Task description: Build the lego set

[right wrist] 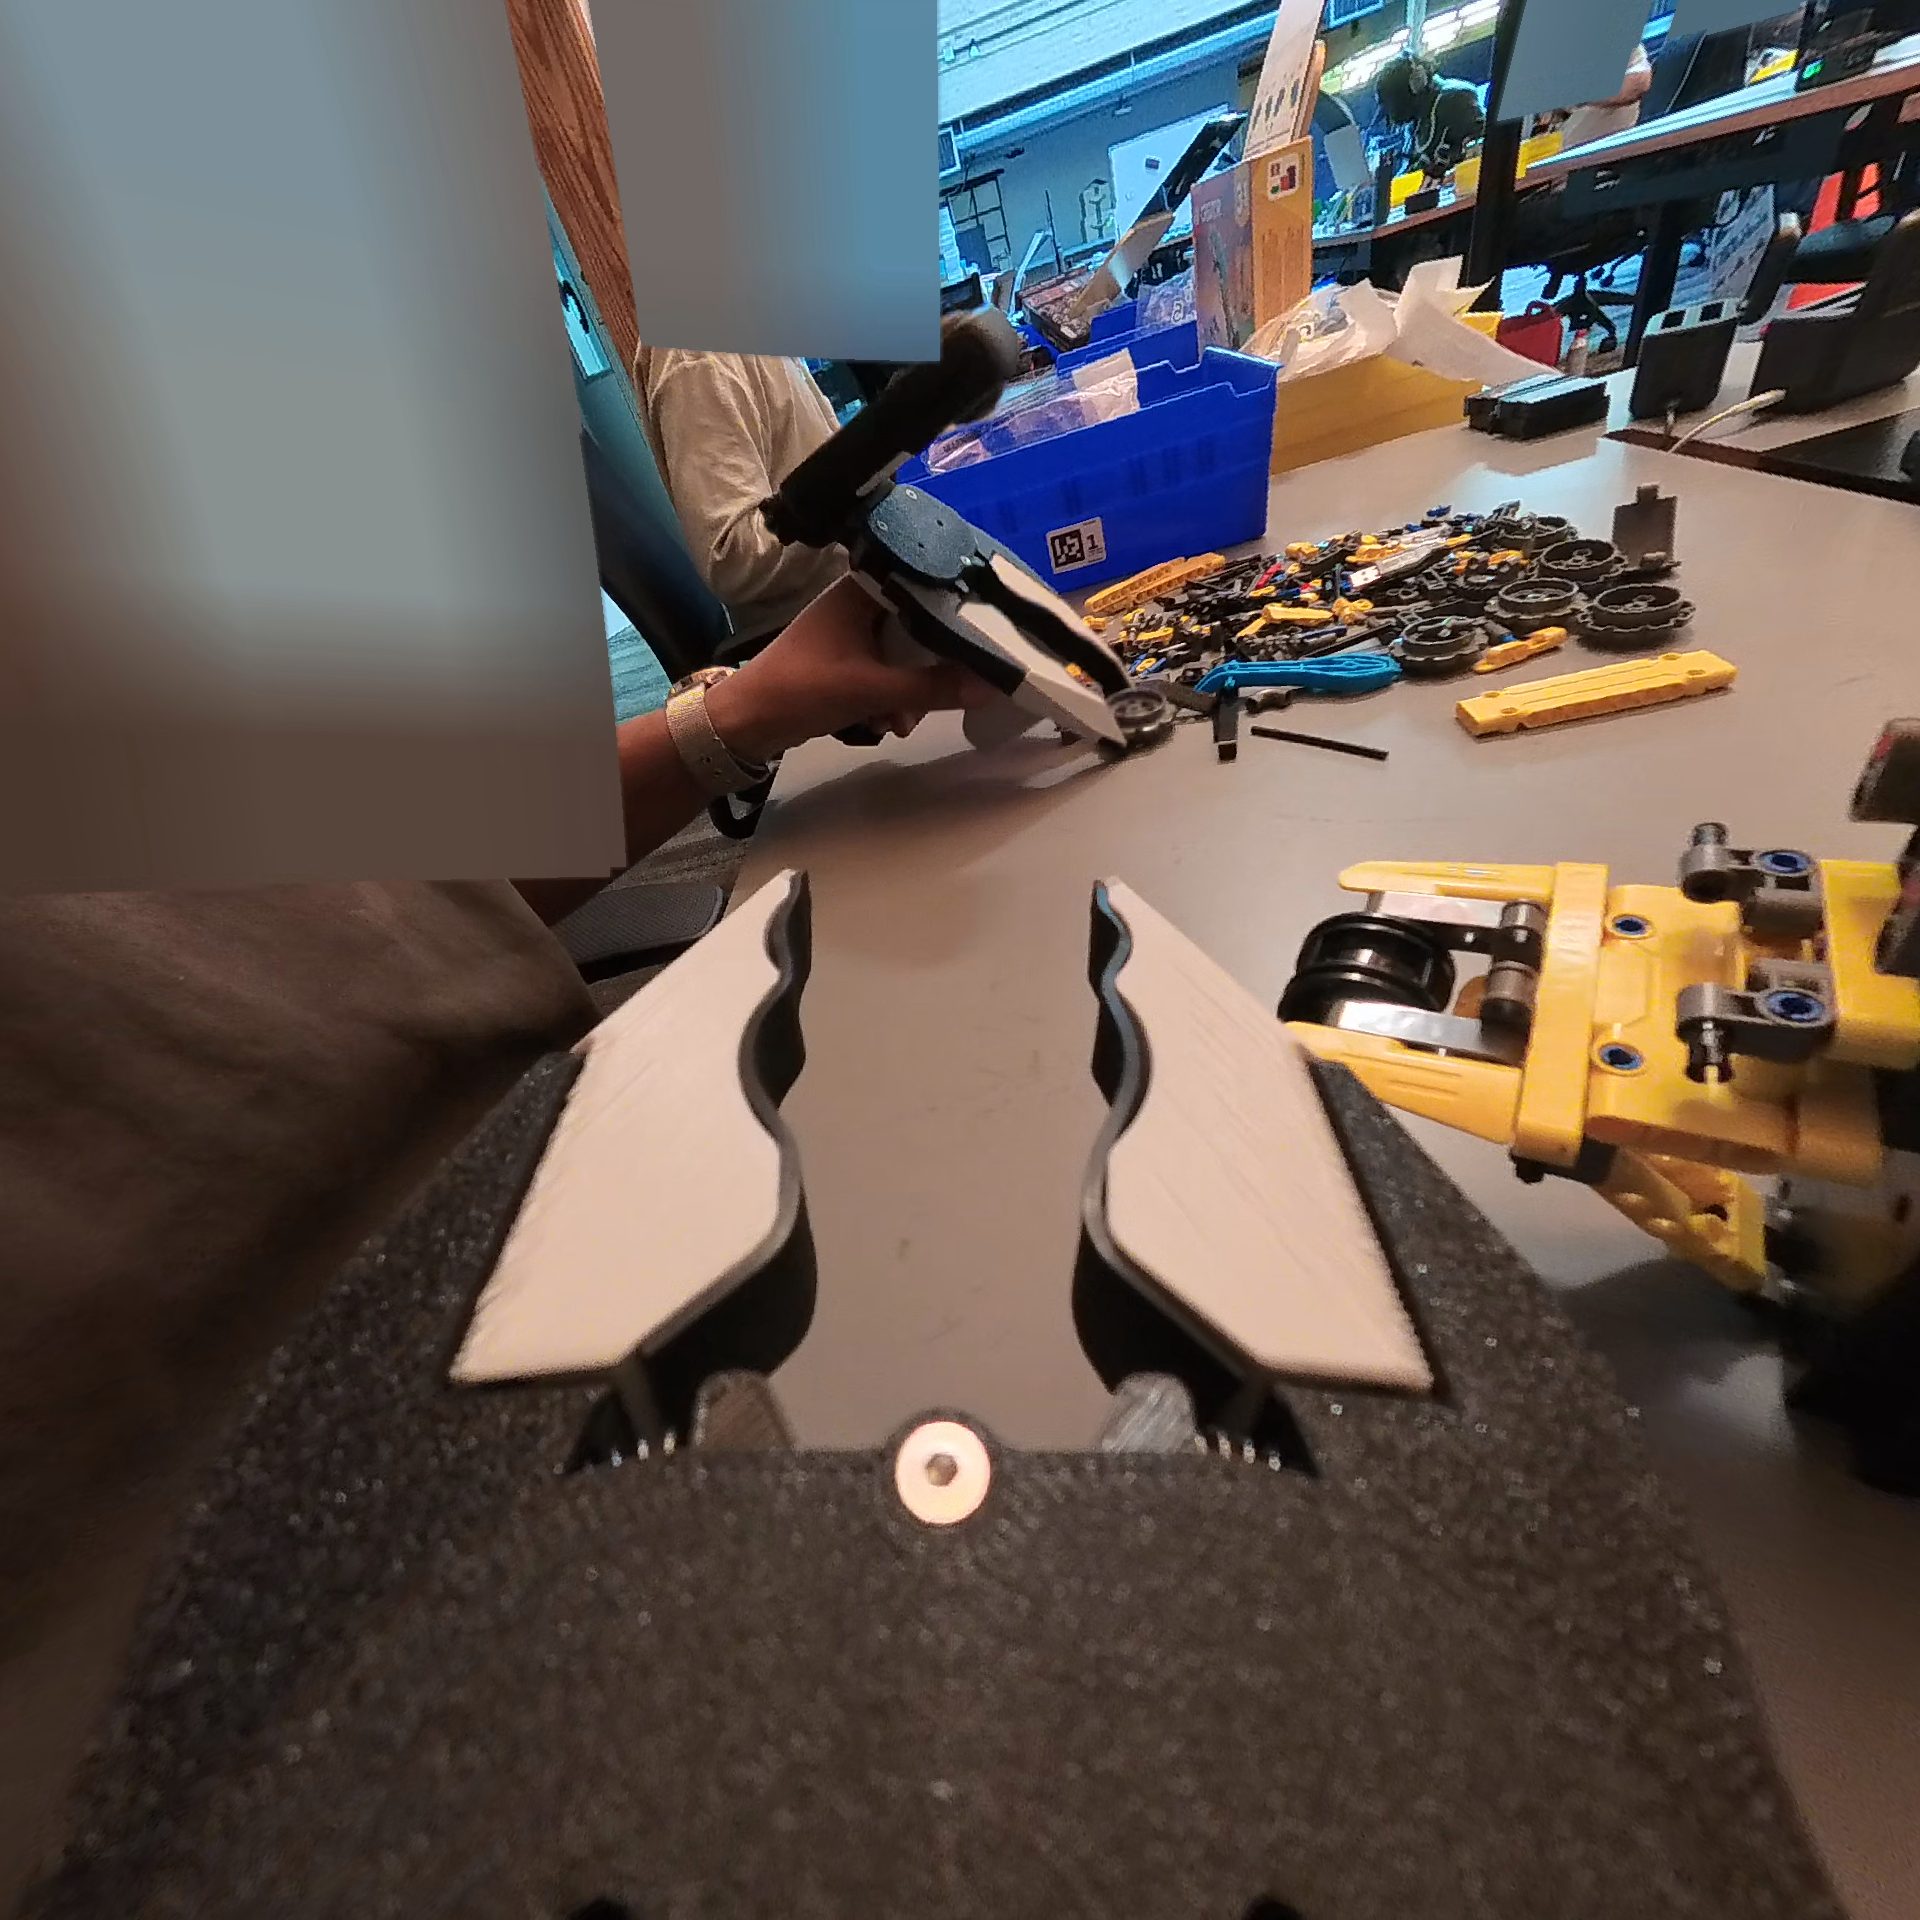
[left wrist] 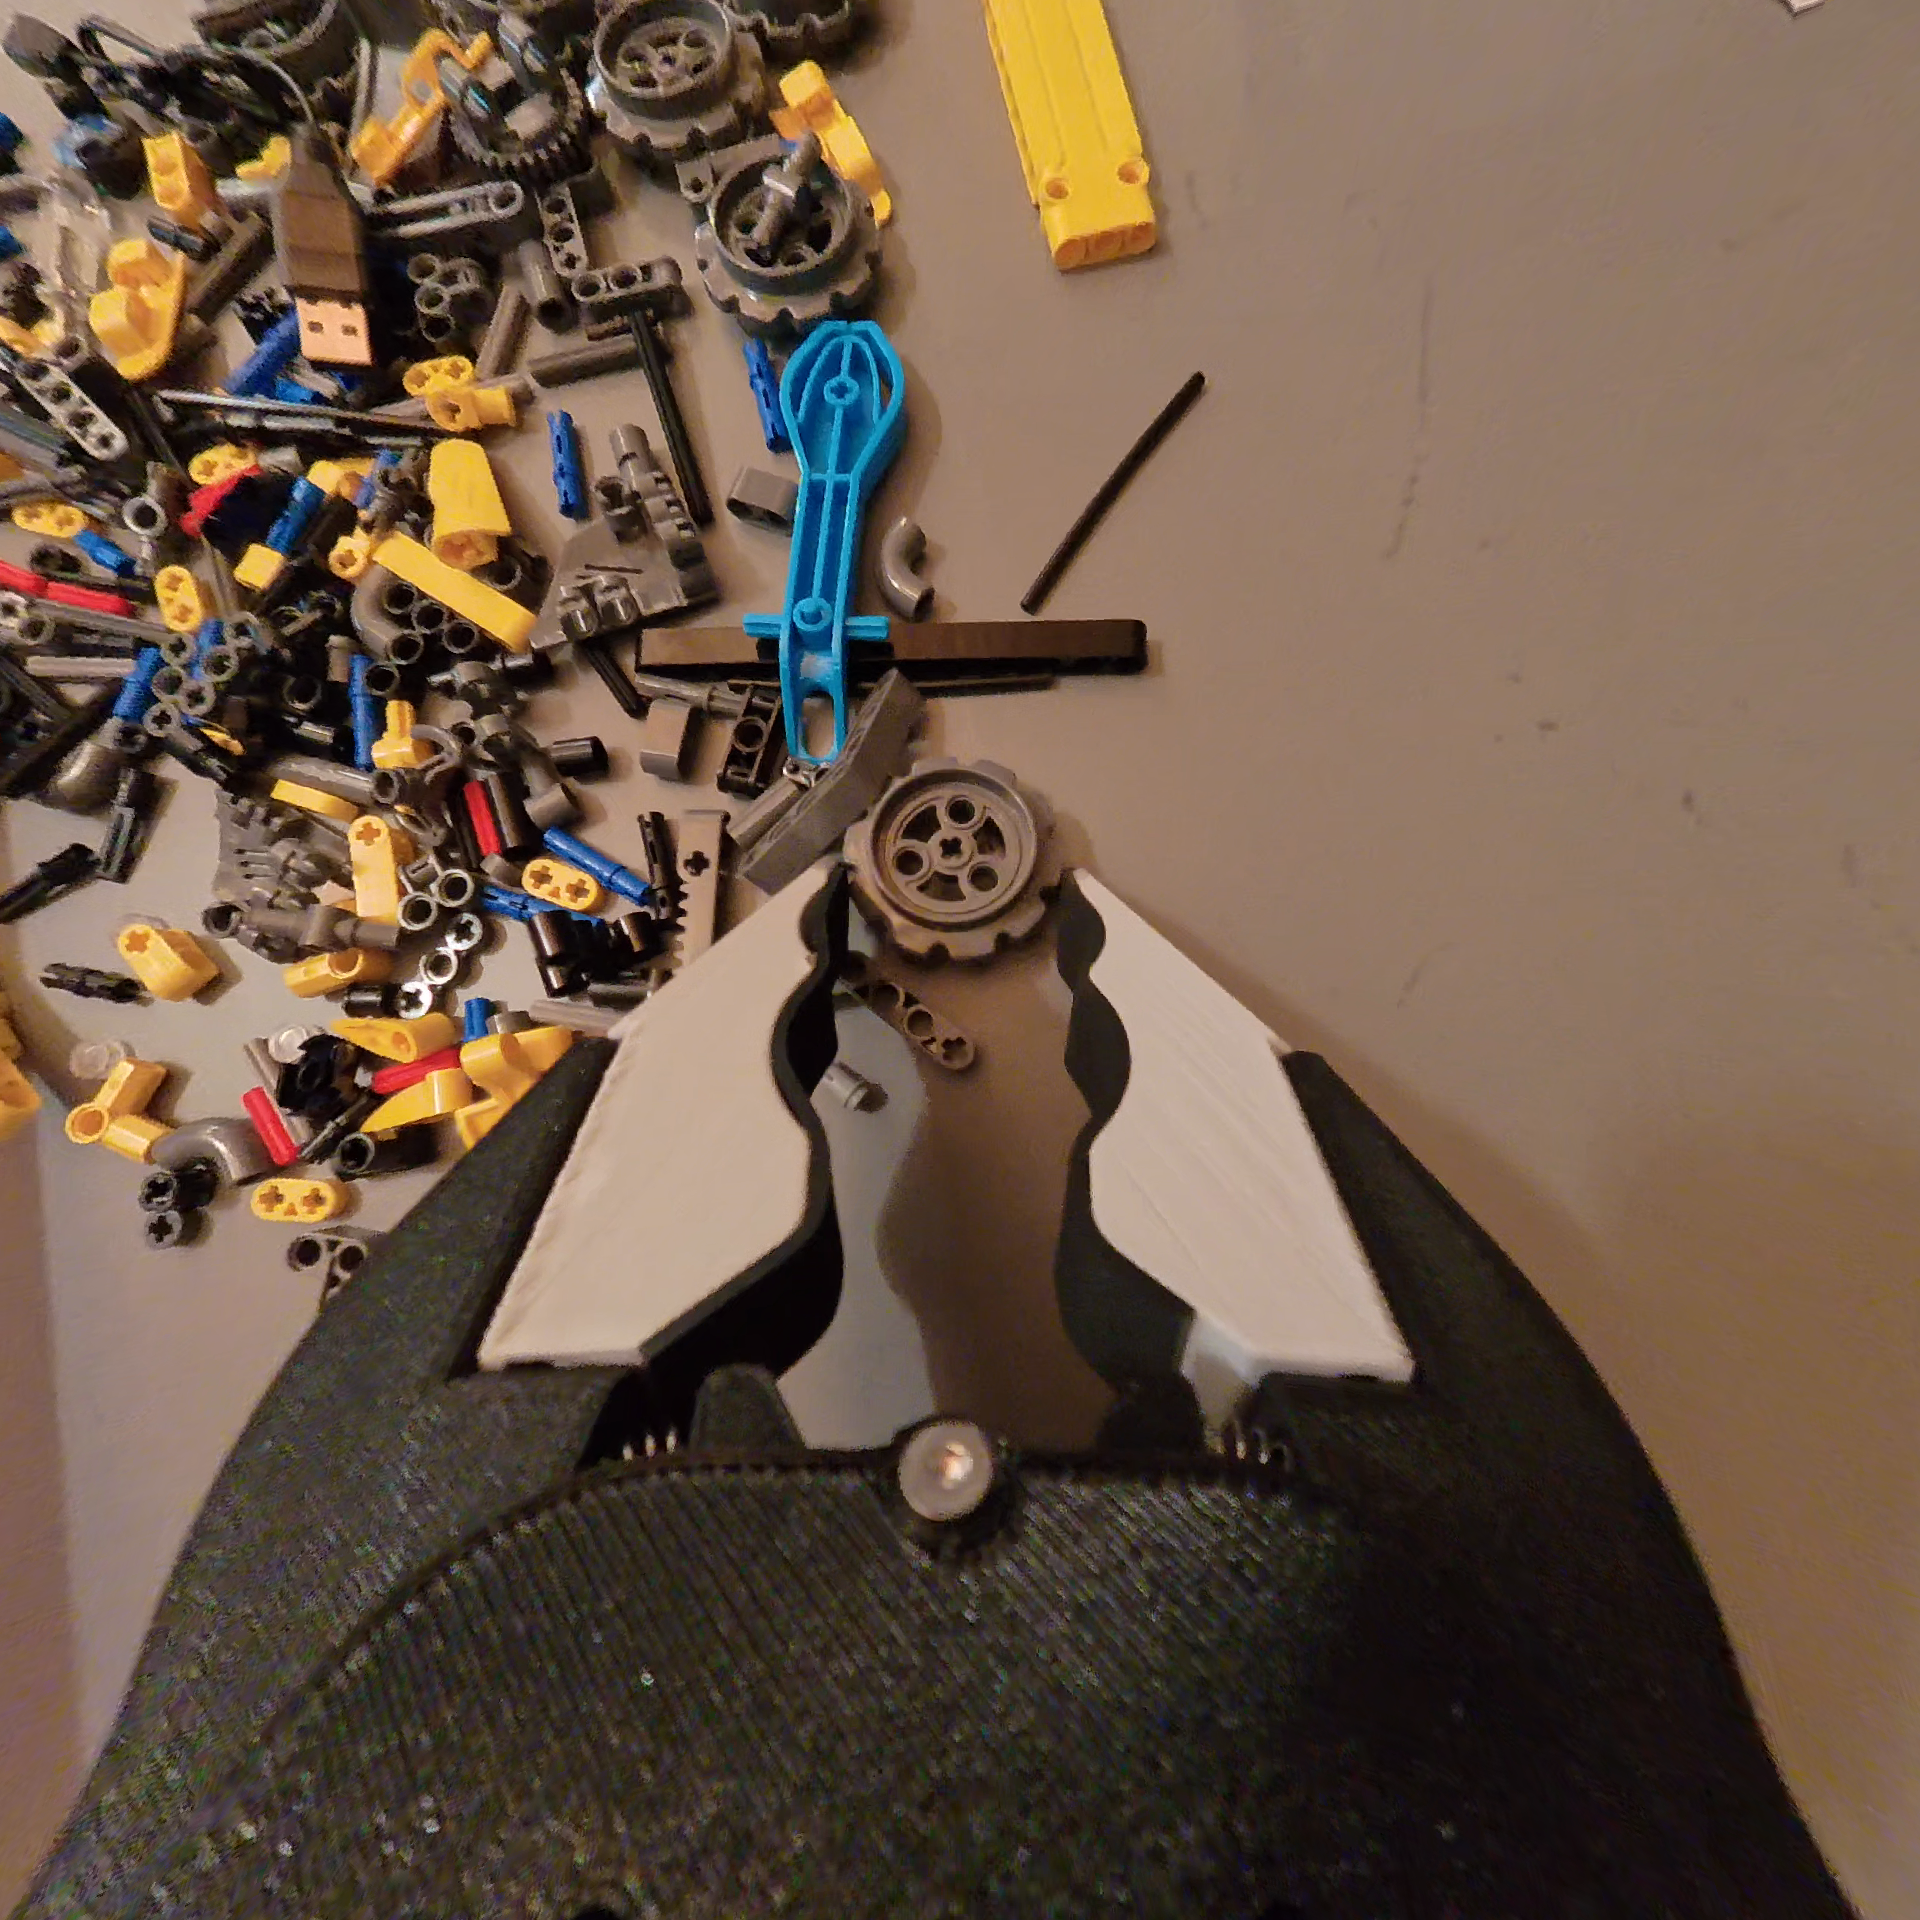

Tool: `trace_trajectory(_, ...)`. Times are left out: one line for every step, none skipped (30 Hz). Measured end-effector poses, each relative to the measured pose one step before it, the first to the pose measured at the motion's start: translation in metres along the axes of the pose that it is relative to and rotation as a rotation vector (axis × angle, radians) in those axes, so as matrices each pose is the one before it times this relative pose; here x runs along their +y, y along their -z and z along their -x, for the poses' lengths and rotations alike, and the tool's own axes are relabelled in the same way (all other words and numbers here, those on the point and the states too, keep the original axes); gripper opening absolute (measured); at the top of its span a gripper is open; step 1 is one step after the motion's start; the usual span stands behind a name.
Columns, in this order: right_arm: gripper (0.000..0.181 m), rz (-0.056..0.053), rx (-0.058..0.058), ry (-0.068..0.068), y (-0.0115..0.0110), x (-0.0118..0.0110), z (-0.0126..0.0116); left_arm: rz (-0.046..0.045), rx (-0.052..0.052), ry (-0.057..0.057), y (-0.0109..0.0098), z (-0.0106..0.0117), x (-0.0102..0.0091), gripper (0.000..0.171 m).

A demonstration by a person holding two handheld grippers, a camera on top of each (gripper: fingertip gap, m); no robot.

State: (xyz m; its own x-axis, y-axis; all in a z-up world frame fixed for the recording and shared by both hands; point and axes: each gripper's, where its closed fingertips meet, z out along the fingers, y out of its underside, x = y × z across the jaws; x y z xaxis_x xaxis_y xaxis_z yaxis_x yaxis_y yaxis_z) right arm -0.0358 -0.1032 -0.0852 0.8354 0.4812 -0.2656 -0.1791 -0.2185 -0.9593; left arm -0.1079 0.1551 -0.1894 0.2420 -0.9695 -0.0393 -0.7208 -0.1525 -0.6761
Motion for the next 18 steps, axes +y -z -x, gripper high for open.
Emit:
trace_trajectory(0.053, 0.0012, 0.0003, 0.0008, -0.00011, 0.00028, -0.00001, -0.01619, -0.0087, -0.0083, 0.00231, 0.00066, -0.00262, 0.035)
trace_trajectory(0.053, 0.0009, 0.0014, 0.0011, -0.00017, 0.0002, -0.00031, -0.02483, -0.0095, -0.0079, 0.00345, 0.00056, -0.0043, 0.035)
trace_trajectory(0.053, 0.0004, 0.0016, 0.0005, 0.00013, 0.00012, -0.00046, -0.03269, -0.0092, -0.007, 0.00451, 0.00053, -0.0058, 0.035)
trace_trajectory(0.053, -0.0007, 0.0014, -0.0007, 0.00015, -0.00007, -0.00051, -0.03703, -0.0089, -0.0078, 0.00525, 0.00074, -0.00674, 0.035)
trace_trajectory(0.053, -0.0016, 0.0008, -0.0019, 0.00019, -0.00023, -0.0005, -0.03957, -0.0116, -0.0075, 0.00583, 0.00147, -0.00746, 0.035)
trace_trajectory(0.053, -0.0019, 0.0004, -0.0022, 0.00039, -0.00026, -0.00042, -0.0412, -0.0166, -0.0046, 0.00617, 0.0031, -0.00775, 0.036)
trace_trajectory(0.053, -0.0018, 0.0005, -0.0016, 0.00035, -0.00032, -0.00036, -0.04135, -0.0105, -0.0013, 0.00605, 0.00271, -0.00769, 0.036)
trace_trajectory(0.053, -0.0013, 0.0009, 0.0, 0.00024, -0.00029, -0.00026, -0.03717, 0.0038, 0.0075, 0.00554, 0.00095, -0.00707, 0.035)
trace_trajectory(0.053, -0.0003, 0.0015, 0.0017, 0.00002, -0.0001, -0.00018, -0.03414, 0.0182, 0.0109, 0.0047, -0.00185, -0.0067, 0.035)
trace_trajectory(0.053, 0.001, 0.0018, 0.0026, 0.00007, 0.0, -0.00017, -0.03099, 0.0325, 0.0024, 0.00369, -0.00594, -0.00619, 0.035)
trace_trajectory(0.053, 0.0012, 0.0018, 0.0026, 0.0, 0.00001, -0.00022, -0.02755, 0.0386, -0.0114, 0.00242, -0.00896, -0.00549, 0.036)
trace_trajectory(0.053, 0.0006, 0.0016, 0.0022, -0.0001, 0.00005, -0.0001, -0.02026, 0.0213, -0.0211, 0.00087, -0.00857, -0.00414, 0.036)
trace_trajectory(0.053, 0.0011, 0.0011, 0.0013, -0.00006, 0.00014, -0.00021, -0.01258, 0.019, -0.0364, -0.00061, -0.00996, -0.00293, 0.036)
trace_trajectory(0.053, 0.0011, 0.001, 0.0005, -0.00007, 0.00025, -0.00016, -0.0046, 0.0228, -0.0427, -0.00211, -0.01162, -0.00178, 0.036)
trace_trajectory(0.053, 0.0012, 0.0009, 0.0005, -0.00016, 0.00033, -0.00022, -0.00045, 0.0158, -0.0309, -0.00356, -0.01118, -0.00145, 0.036)
trace_trajectory(0.053, 0.0008, 0.0006, 0.0018, -0.00009, 0.00017, 0.00004, -0.00066, 0.0394, -0.0117, -0.00526, -0.01483, -0.00162, 0.036)
trace_trajectory(0.053, -0.0025, 0.0005, 0.0053, 0.00013, -0.00052, 0.00036, 0.00741, 0.0936, 0.02, -0.00663, -0.02206, -0.0011, 0.036)
trace_trajectory(0.052, -0.0062, -0.0002, 0.0099, 0.00022, -0.00124, 0.00086, 0.00018, 0.1219, 0.0415, -0.00686, -0.02534, -0.00273, 0.036)
